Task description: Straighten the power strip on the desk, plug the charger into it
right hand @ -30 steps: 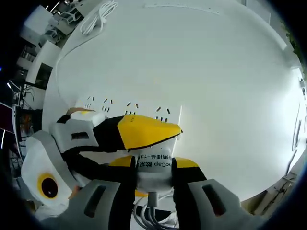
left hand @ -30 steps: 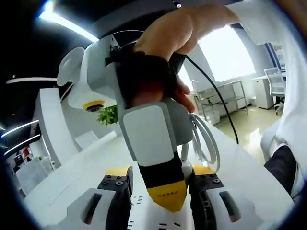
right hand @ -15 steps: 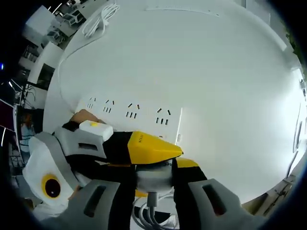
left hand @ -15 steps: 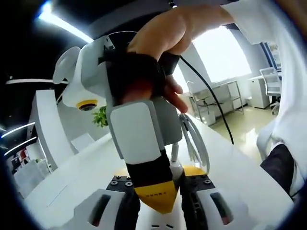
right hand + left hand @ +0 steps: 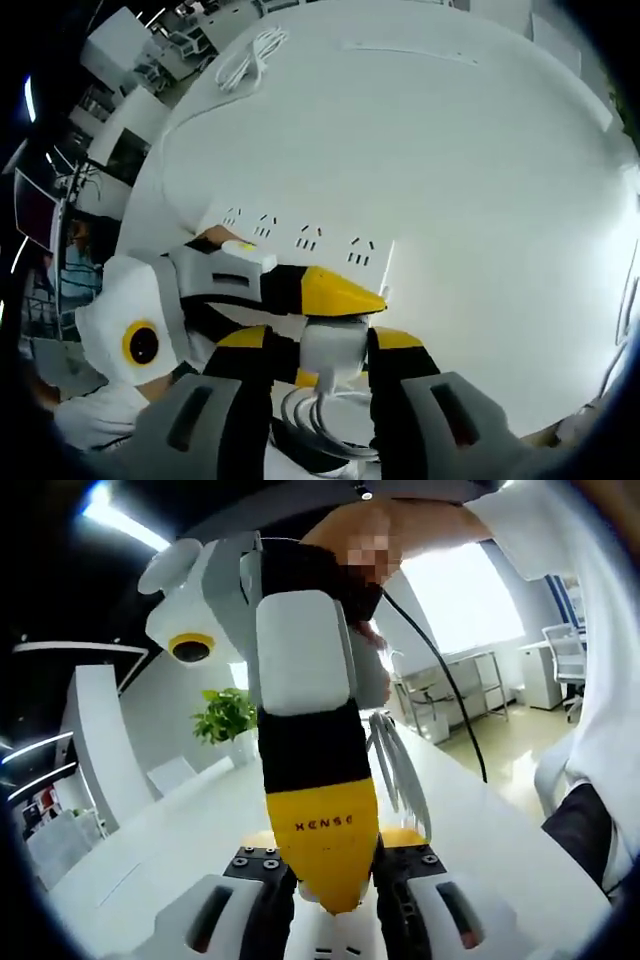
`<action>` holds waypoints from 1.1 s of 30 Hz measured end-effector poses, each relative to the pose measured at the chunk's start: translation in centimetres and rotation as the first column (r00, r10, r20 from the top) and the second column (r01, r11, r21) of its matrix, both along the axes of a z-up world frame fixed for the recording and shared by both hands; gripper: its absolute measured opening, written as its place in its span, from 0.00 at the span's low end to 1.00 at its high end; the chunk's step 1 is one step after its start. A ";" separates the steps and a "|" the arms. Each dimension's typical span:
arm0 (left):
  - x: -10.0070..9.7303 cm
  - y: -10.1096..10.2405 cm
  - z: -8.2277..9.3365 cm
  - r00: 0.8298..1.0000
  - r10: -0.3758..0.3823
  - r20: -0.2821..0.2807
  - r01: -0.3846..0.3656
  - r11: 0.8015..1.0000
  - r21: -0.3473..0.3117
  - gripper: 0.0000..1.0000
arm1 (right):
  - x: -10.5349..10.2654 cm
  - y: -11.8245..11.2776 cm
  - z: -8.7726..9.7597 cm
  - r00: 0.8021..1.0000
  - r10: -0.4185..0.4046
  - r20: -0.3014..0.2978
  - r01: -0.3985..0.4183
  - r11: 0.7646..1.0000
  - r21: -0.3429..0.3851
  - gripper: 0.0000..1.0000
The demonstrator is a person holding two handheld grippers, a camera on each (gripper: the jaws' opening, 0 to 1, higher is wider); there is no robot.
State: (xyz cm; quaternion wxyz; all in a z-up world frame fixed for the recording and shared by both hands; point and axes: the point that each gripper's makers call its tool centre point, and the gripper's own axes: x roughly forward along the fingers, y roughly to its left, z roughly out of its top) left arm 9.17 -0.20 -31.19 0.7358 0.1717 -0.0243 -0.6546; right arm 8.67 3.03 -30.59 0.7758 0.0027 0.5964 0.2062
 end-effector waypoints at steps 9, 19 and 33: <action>0.1 0.1 0.0 1.000 0.008 -0.009 -0.008 1.000 -0.002 0.32 | 0.2 0.1 3.8 0.995 -0.007 0.097 -0.008 0.988 0.153 0.34; -0.1 0.2 -0.2 0.999 0.018 -0.028 -0.018 1.000 -0.001 0.32 | 1.5 0.7 7.7 0.952 0.052 0.302 -0.126 0.965 0.231 0.29; 0.5 0.2 -0.5 0.999 0.018 -0.038 -0.018 1.000 -0.001 0.32 | 1.9 1.0 14.4 0.568 0.131 0.813 -0.417 0.897 0.146 0.24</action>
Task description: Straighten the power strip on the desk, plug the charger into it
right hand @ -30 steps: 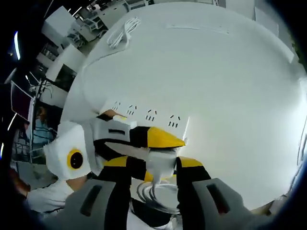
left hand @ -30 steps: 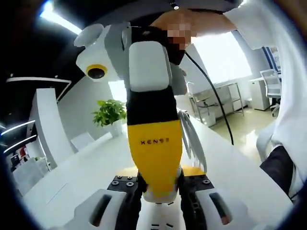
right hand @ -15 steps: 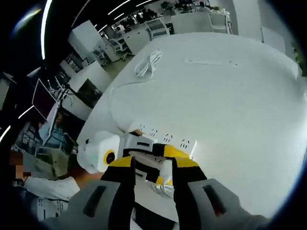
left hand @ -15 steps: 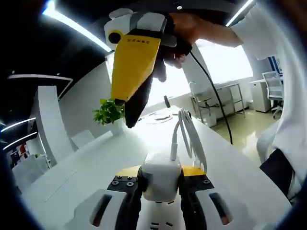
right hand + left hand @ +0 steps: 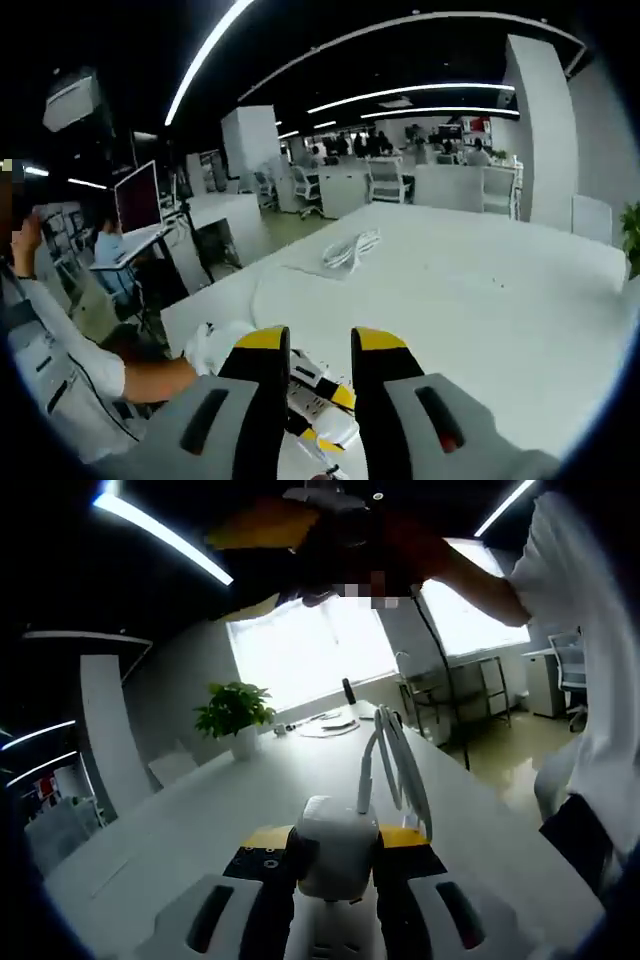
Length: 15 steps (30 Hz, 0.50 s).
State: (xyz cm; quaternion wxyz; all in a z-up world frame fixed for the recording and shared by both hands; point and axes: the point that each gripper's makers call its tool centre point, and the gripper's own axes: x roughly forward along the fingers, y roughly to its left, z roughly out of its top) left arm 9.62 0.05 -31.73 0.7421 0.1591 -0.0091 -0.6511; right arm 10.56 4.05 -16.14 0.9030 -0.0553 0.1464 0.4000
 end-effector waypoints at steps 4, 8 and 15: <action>0.0 0.0 -0.2 1.000 -0.001 0.001 0.001 1.000 0.001 0.32 | -0.5 -0.2 -0.6 1.000 0.016 0.008 -0.016 1.000 0.003 0.24; -0.1 0.1 -0.2 1.000 0.001 -0.001 -0.001 1.000 0.001 0.32 | -0.2 -0.5 -0.3 0.998 0.034 0.062 -0.034 0.999 -0.004 0.25; -0.2 0.2 -0.3 1.000 0.003 -0.002 -0.003 1.000 0.004 0.32 | 0.0 -0.8 -2.1 0.999 0.035 -0.016 -0.035 0.999 -0.039 0.24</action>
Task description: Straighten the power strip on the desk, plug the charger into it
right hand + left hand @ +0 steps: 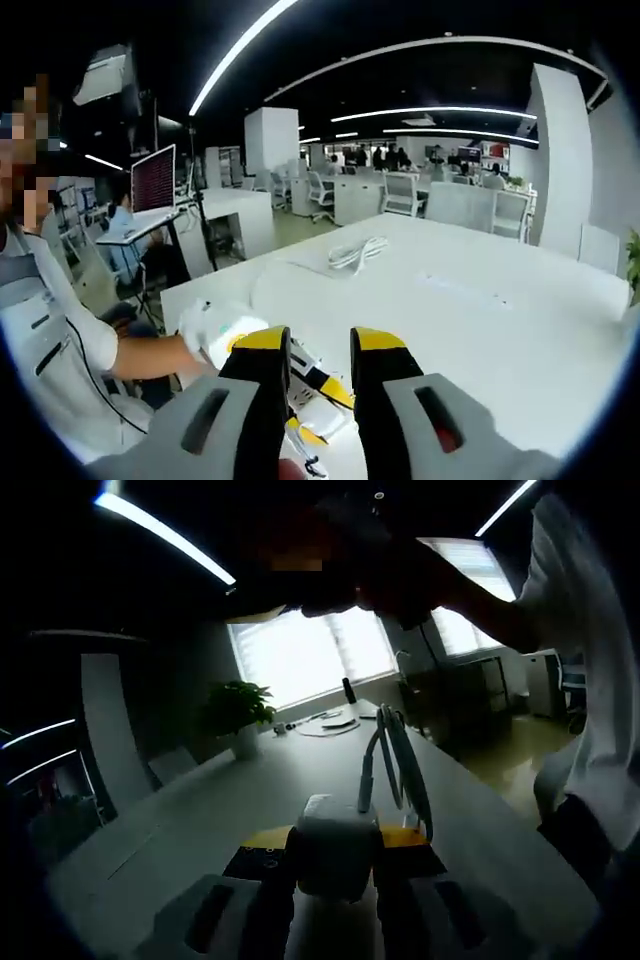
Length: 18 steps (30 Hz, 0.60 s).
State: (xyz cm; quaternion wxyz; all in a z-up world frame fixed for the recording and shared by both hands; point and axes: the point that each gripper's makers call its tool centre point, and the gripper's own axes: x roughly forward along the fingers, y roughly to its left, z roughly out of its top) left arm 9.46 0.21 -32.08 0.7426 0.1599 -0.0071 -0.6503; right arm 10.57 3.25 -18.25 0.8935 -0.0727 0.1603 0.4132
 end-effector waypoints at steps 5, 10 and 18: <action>0.0 0.1 0.0 1.000 0.003 -0.006 -0.003 1.000 -0.001 0.32 | 0.1 -0.4 -0.8 1.000 0.008 -0.025 -0.009 0.999 -0.048 0.14; 0.0 0.1 0.0 1.000 0.006 -0.010 -0.006 1.000 0.000 0.32 | 0.2 -0.5 -1.8 0.998 0.008 -0.055 -0.013 0.997 -0.080 0.07; 0.0 0.2 0.0 1.000 0.009 -0.018 -0.009 1.000 0.003 0.32 | -0.1 -1.0 -5.0 0.993 0.039 -0.115 -0.076 0.941 -0.331 0.01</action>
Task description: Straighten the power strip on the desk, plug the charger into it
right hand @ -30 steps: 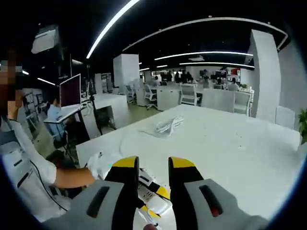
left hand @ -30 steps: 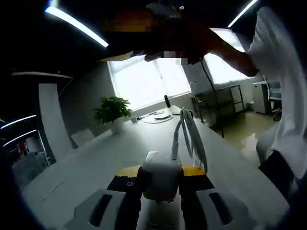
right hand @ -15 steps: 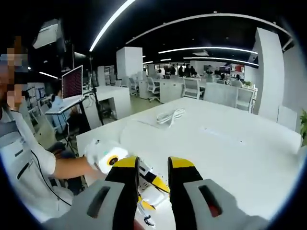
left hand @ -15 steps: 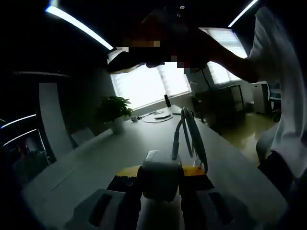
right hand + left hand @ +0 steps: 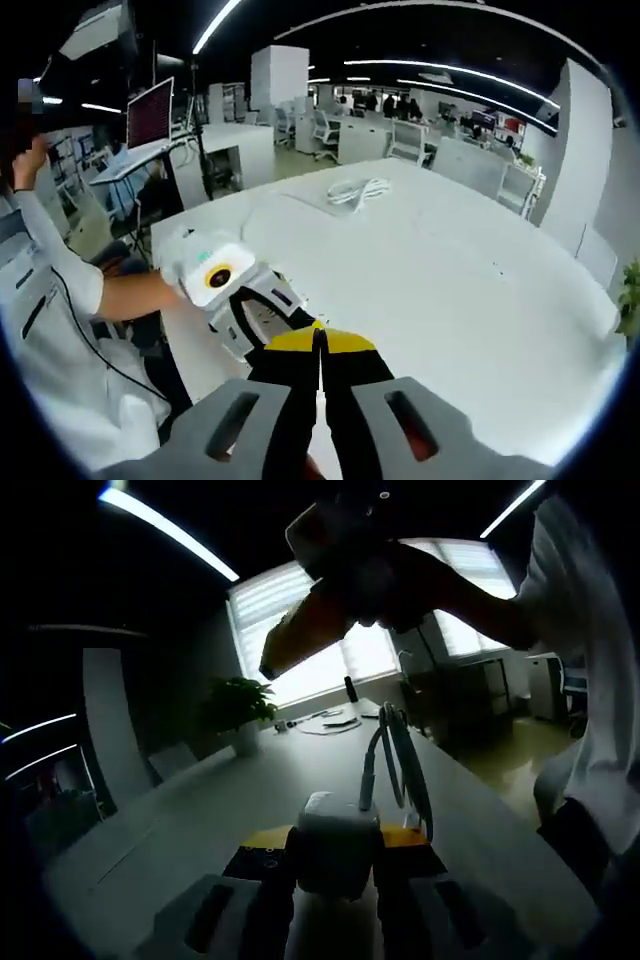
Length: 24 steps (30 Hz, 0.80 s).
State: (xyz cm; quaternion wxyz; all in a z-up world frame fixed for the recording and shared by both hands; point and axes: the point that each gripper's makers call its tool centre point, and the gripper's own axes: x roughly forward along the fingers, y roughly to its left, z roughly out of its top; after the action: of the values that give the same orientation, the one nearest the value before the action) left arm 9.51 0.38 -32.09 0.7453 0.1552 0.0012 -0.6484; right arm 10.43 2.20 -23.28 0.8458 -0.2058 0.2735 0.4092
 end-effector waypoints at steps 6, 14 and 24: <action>0.0 0.0 0.0 1.000 0.001 -0.002 -0.001 1.000 0.002 0.32 | -0.6 1.0 -2.5 0.991 0.052 -0.120 -0.074 0.980 -0.186 0.01; 0.0 -0.1 0.0 1.000 0.001 -0.011 -0.001 1.000 0.007 0.33 | -0.6 1.0 -5.2 0.966 0.089 -0.243 -0.164 0.936 -0.310 0.01; -0.1 -0.1 -0.3 0.999 0.004 -0.036 -0.003 1.000 0.030 0.34 | -1.0 1.3 -5.6 0.949 0.103 -0.299 -0.214 0.904 -0.369 0.01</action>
State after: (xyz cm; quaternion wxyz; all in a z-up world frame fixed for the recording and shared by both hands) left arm 9.43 0.27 -32.42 0.7439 0.1545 0.0247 -0.6497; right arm 9.45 3.53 -28.87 0.7042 -0.3364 0.4464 0.4377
